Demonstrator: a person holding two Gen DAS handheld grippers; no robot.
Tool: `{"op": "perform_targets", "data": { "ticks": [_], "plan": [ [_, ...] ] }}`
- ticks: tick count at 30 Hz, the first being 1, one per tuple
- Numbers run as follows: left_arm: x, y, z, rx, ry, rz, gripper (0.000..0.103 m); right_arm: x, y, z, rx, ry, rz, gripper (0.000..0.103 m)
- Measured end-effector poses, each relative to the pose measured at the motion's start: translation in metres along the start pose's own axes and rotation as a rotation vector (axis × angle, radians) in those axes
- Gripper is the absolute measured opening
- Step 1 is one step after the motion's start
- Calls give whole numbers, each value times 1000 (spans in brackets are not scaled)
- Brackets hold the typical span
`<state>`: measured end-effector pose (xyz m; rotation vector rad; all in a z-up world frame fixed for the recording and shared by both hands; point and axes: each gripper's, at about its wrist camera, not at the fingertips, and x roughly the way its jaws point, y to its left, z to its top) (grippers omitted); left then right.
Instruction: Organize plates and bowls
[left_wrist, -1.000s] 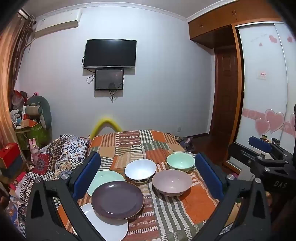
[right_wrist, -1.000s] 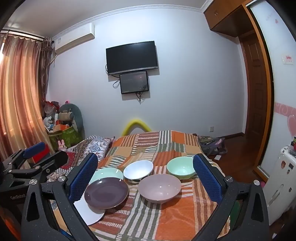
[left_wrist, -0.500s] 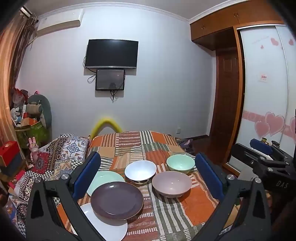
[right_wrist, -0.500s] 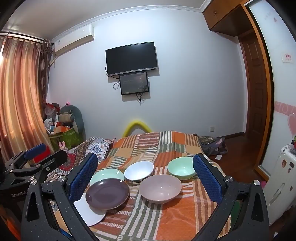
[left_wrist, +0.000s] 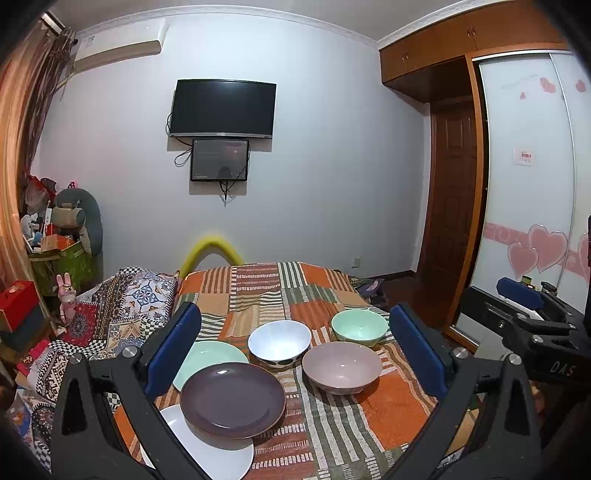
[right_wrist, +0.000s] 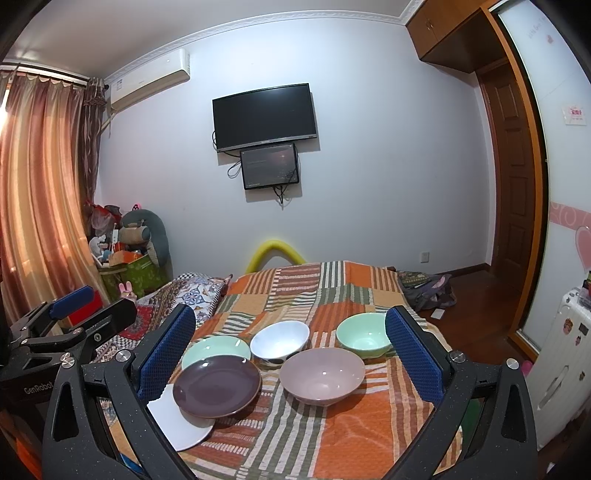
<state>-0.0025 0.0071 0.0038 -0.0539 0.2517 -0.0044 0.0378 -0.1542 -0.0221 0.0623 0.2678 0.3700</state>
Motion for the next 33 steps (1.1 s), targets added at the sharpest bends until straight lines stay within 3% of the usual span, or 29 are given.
{"op": "perform_targets", "data": {
  "ticks": [33],
  "plan": [
    [-5, -2, -3, 6, -12, 5, 103, 0, 0, -1, 1, -2, 0, 103]
  ]
}}
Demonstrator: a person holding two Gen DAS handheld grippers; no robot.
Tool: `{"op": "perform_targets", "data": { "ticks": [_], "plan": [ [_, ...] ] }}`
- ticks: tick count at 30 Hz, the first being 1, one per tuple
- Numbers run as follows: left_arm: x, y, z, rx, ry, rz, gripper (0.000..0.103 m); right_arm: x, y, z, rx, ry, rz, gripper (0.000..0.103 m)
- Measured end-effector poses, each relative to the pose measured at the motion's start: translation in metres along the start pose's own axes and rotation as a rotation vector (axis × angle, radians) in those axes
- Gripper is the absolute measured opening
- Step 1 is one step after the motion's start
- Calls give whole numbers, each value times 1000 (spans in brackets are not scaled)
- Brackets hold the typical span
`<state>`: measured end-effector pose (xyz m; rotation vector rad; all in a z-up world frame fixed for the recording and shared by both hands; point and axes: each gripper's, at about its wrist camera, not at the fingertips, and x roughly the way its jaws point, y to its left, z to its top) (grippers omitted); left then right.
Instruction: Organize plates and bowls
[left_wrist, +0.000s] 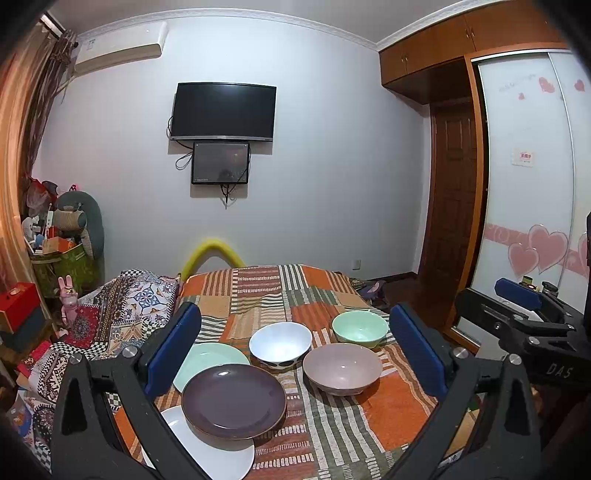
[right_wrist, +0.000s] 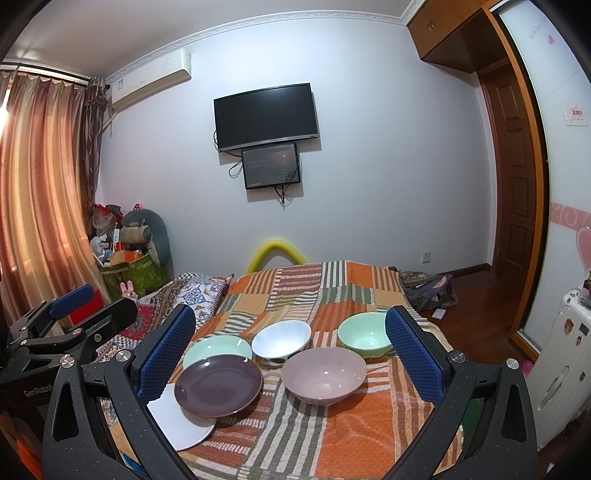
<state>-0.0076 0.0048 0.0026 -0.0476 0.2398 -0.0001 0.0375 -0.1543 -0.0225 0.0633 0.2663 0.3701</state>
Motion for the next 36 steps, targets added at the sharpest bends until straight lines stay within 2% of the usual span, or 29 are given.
{"op": "perform_targets", "data": {
  "ticks": [21, 29, 36],
  "plan": [
    [9, 7, -3, -13, 16, -9, 103, 6, 9, -7, -1, 21, 3, 103],
    [35, 27, -17, -30, 91, -6, 103, 29, 2, -18, -2, 86, 3, 102],
    [65, 57, -44, -49, 190, 40, 103, 61, -1, -38, -3, 195, 11, 102]
  ]
}}
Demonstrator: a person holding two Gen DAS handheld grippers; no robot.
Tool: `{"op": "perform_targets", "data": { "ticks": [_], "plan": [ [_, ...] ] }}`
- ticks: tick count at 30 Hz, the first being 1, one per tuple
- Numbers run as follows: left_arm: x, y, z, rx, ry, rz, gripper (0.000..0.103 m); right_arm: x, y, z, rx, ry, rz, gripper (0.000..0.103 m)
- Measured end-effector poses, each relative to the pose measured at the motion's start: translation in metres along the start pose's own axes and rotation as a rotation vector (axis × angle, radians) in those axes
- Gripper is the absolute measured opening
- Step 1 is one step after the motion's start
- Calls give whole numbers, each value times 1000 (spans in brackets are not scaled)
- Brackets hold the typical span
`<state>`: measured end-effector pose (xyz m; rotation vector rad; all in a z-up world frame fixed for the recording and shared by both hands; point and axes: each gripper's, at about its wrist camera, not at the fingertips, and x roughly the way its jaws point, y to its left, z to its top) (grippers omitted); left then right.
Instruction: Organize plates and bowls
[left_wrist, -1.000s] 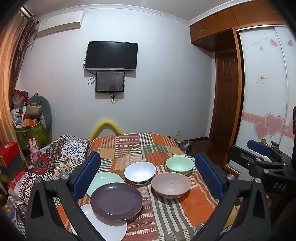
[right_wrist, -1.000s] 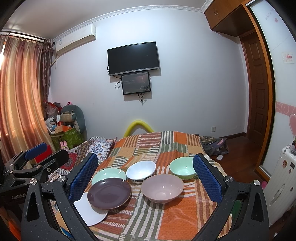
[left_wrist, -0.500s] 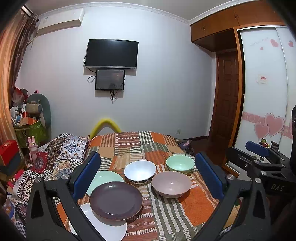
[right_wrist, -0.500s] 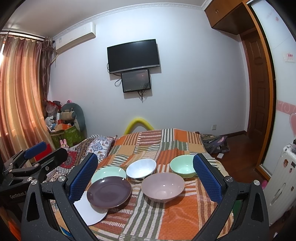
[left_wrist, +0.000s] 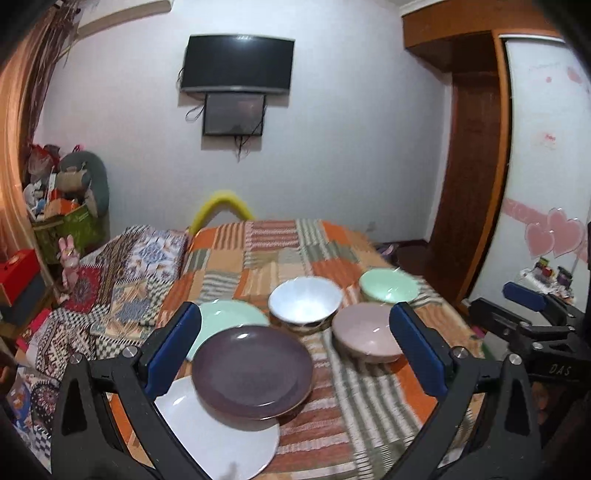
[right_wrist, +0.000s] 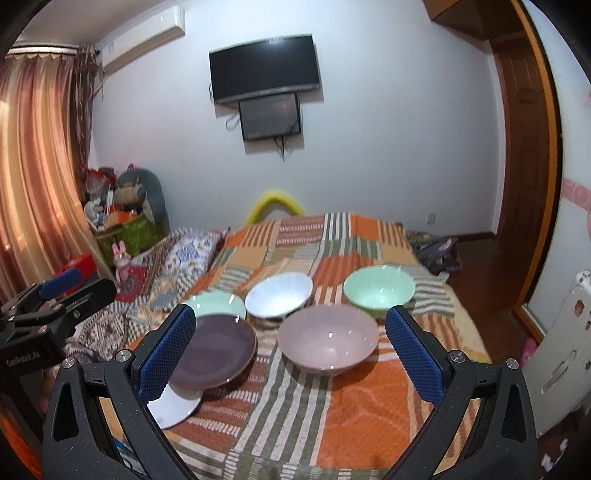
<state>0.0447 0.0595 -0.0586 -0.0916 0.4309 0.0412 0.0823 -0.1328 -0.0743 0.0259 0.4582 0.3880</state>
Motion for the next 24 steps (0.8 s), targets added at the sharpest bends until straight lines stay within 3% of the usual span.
{"op": "perform_targets", "data": {
  "ticks": [2, 4, 8, 10, 16, 24],
  "plan": [
    [10, 10, -5, -13, 30, 9, 103, 9, 1, -2, -2, 27, 2, 101],
    [22, 24, -10, -34, 63, 24, 101, 17, 4, -4, -4, 56, 9, 94],
    [46, 50, -19, -73, 136, 53, 85, 37, 3, -9, 11, 121, 37, 86],
    [57, 64, -24, -99, 168, 63, 84, 48, 4, -12, 19, 158, 58, 76],
    [84, 91, -36, -109, 231, 109, 78, 78, 14, -22, 16, 239, 86, 70],
    [125, 122, -58, -120, 332, 89, 58, 118, 31, -35, -3, 342, 130, 53]
  ]
}}
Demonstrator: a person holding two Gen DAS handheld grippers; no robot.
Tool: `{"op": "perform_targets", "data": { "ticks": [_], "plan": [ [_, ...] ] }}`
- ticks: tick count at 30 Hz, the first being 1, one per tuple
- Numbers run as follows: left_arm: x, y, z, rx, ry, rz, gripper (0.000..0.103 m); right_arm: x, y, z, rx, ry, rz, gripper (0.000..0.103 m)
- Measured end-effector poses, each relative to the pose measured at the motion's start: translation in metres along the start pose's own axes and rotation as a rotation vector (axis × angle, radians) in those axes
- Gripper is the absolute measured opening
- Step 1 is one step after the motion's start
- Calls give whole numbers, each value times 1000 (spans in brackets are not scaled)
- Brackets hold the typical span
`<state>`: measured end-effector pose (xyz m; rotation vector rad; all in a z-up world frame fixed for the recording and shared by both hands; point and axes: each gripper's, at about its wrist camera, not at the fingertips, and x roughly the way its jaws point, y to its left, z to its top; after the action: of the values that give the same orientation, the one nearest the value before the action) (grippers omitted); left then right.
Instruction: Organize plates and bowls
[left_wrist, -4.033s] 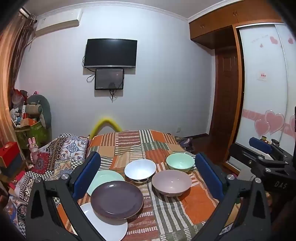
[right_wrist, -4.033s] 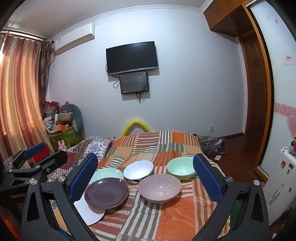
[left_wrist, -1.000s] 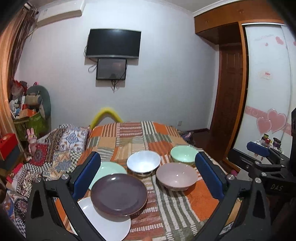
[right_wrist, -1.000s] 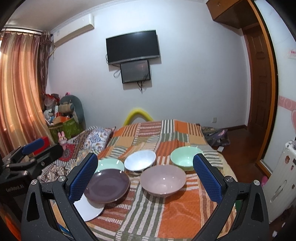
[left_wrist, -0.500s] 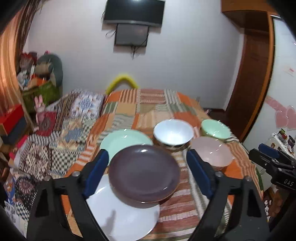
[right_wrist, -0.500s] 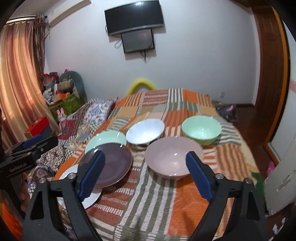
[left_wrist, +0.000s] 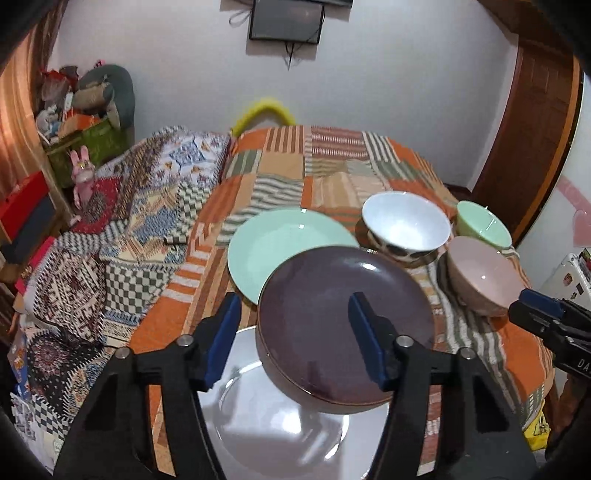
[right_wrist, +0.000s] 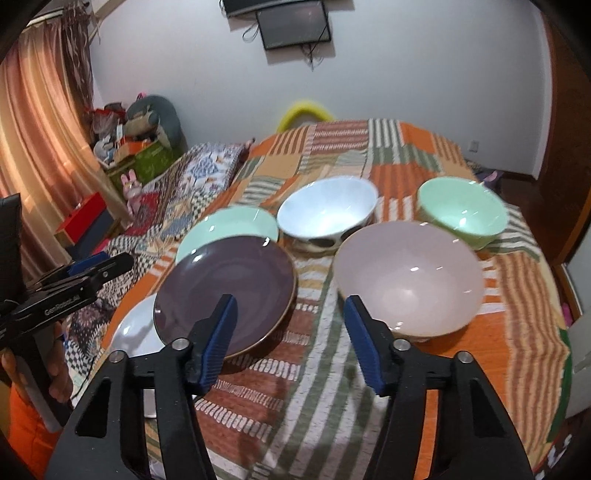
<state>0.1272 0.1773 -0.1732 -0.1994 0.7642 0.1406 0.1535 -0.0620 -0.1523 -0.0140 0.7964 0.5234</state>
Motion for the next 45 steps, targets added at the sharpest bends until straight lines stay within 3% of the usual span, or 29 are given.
{"op": "perform_targets", "data": {
  "ticks": [6, 10, 21, 29, 45],
  "plan": [
    [37, 21, -3, -51, 95, -60, 58, 32, 6, 0, -10, 73, 26, 46],
    [57, 29, -5, -56, 133, -41, 56, 50, 5, -1, 8, 107, 25, 40],
    [89, 40, -10, -108, 186, -87, 25, 85, 2, -5, 44, 178, 12, 23],
    [103, 42, -12, -117, 216, -119, 18, 100, 2, -4, 47, 208, 6, 20],
    [99, 40, -13, -88, 218, -100, 19, 104, 6, -1, 45, 214, 1, 21]
  ]
}}
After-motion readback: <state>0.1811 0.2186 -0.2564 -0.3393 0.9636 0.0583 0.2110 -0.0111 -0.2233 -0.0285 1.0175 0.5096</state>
